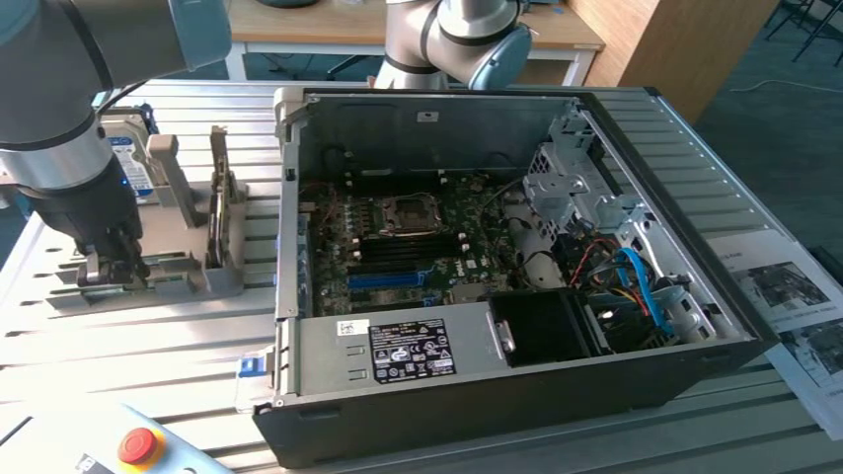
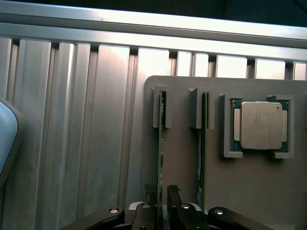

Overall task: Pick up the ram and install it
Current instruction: 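Pick up the ram and move it above insertion slot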

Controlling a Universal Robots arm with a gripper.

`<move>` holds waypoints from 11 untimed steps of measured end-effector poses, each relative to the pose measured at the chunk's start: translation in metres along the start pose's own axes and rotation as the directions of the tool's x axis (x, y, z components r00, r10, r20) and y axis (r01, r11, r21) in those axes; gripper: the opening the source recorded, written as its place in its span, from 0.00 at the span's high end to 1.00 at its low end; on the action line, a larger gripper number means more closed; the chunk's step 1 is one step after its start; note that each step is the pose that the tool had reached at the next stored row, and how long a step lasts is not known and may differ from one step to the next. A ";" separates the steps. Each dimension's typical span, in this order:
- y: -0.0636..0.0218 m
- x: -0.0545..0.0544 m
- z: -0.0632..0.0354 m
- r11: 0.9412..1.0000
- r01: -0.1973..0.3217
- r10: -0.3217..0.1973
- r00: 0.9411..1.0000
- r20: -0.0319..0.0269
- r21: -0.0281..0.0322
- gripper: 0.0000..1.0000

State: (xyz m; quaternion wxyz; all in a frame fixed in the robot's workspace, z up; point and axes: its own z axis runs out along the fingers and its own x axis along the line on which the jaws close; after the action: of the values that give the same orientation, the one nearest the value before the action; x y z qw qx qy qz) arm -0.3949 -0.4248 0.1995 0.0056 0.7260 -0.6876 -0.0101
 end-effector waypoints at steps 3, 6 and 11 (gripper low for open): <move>0.0000 0.000 -0.0001 1.000 0.000 0.000 1.000 0.000 0.000 0.77; 0.0000 0.000 -0.0001 1.000 0.000 0.000 1.000 0.000 0.000 0.77; -0.0005 0.001 -0.0001 1.000 0.000 0.000 1.000 0.000 0.000 0.77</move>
State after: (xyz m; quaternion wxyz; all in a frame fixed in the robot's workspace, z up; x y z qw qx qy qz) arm -0.3943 -0.4262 0.1996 0.0057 0.7259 -0.6877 -0.0102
